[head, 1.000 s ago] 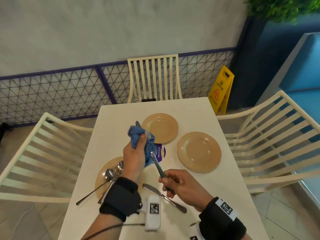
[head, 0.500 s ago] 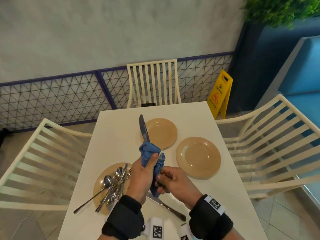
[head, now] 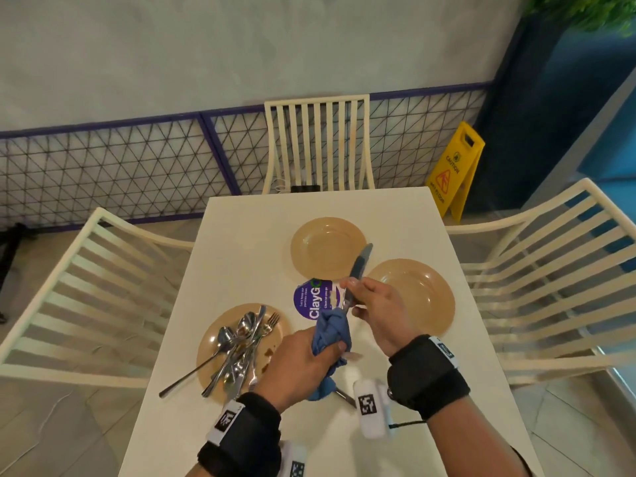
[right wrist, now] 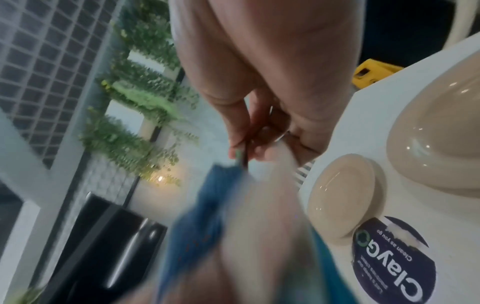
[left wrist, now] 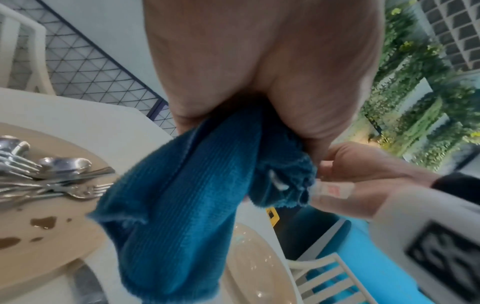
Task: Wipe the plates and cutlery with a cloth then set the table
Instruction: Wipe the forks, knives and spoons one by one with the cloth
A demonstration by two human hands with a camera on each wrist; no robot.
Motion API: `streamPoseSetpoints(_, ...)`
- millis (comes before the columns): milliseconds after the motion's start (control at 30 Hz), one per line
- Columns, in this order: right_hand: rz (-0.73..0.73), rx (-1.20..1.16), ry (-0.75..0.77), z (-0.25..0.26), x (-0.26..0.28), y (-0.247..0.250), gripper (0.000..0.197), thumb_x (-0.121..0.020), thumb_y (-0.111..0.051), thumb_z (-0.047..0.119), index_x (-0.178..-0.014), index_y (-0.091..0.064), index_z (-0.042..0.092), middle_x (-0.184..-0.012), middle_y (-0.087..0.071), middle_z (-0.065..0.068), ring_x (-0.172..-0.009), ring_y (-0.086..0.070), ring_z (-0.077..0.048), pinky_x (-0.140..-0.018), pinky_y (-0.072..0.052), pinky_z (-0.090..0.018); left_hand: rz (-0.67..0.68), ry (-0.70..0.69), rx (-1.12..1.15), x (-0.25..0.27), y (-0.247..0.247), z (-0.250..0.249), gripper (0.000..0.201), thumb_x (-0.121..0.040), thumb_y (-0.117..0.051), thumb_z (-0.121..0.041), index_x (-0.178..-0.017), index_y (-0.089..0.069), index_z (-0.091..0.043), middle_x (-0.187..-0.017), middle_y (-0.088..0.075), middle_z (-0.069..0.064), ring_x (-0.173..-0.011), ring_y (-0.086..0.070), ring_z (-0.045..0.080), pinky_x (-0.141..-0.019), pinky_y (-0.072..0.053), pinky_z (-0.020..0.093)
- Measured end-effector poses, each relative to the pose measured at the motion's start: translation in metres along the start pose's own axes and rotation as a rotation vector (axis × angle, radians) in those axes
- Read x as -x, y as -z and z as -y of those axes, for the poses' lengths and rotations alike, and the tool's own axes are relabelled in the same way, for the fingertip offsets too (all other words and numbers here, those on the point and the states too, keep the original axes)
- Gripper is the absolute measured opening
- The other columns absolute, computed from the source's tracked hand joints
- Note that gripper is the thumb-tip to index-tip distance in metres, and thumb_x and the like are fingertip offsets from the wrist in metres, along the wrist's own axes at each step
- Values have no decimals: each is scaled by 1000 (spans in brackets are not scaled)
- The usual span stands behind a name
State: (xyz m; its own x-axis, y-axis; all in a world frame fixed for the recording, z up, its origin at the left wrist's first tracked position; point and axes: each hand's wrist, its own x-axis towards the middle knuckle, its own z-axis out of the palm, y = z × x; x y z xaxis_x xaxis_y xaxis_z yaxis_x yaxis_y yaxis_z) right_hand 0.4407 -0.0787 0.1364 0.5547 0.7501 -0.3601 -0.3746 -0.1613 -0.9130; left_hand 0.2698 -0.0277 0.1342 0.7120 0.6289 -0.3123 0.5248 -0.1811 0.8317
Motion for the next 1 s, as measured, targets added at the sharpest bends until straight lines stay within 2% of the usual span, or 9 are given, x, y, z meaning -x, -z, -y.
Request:
streamPoseSetpoints(67,-45,-61,-39,-2,-4,5,24,-101,-56,22,-96,-74,7,-75,-62,0,-75,-49,-15,-67,-39,-29,37,13,-30,2,7,9,19,-94,-63,-44,-86,-68,-27,-80,-75,-7,-75,-70,7,-78,-60,38)
streamPoseSetpoints(167,33,-63,-75,-16,-1,-7,24,-101,-55,23,-95,-74,8,-77,-57,-5,-76,-48,-19,-67,-39,-30,-21,11,-70,-5,16,8,31,-88,-58,-54,-84,-68,-25,-79,-74,-4,-74,-70,14,-77,-58,46)
streamPoseSetpoints(267,28,-44,-58,-14,-6,-15,24,-100,-56,21,-94,-74,6,-78,-57,-10,-76,-50,-22,-71,-42,-32,-34,2,-23,-6,12,4,29,-91,-58,-49,-84,-68,-22,-80,-74,-2,-75,-69,16,-77,-56,49)
streamPoseSetpoints(400,-81,-140,-49,0,-20,-5,24,-102,-52,16,-93,-71,3,-68,-55,-2,-64,-45,-12,-61,-38,-24,56,10,-3,1,11,11,28,-91,-59,-49,-86,-67,-22,-82,-73,0,-78,-69,18,-80,-57,49)
streamPoseSetpoints(533,6,-79,-94,-19,-8,-23,25,-102,-52,19,-101,-69,0,-69,-61,1,-65,-59,-10,-64,-47,-23,-1,2,12,-7,16,12,27,-95,-60,-44,-83,-68,-20,-80,-72,2,-76,-68,19,-78,-57,47)
streamPoseSetpoints(633,-60,-95,-97,-15,-21,-22,24,-102,-52,17,-95,-71,4,-71,-62,-1,-69,-57,-13,-68,-47,-26,31,5,46,-5,17,16,27,-93,-60,-46,-83,-67,-22,-80,-72,3,-75,-68,20,-77,-56,48)
streamPoseSetpoints(767,-189,-158,-125,-12,-44,-5,21,-102,-52,17,-94,-68,7,-75,-58,-3,-70,-53,-13,-70,-44,-28,161,95,2,8,30,39,31,-86,-61,-52,-84,-69,-22,-79,-75,0,-76,-71,15,-80,-58,46)
streamPoseSetpoints(833,-195,-90,-171,-25,-50,-1,20,-102,-53,17,-97,-68,5,-72,-58,-2,-67,-53,-13,-68,-45,-28,167,143,40,13,39,53,22,-92,-65,-43,-87,-72,-22,-80,-77,-3,-80,-74,13,-84,-59,44)
streamPoseSetpoints(1000,-149,287,-296,-92,-57,-3,21,-97,-58,9,-81,-72,6,-62,-56,0,-56,-45,-14,-56,-41,-26,-53,182,151,20,72,75,9,-96,-66,-25,-90,-72,-25,-81,-77,-13,-79,-71,-1,-73,-50,18)
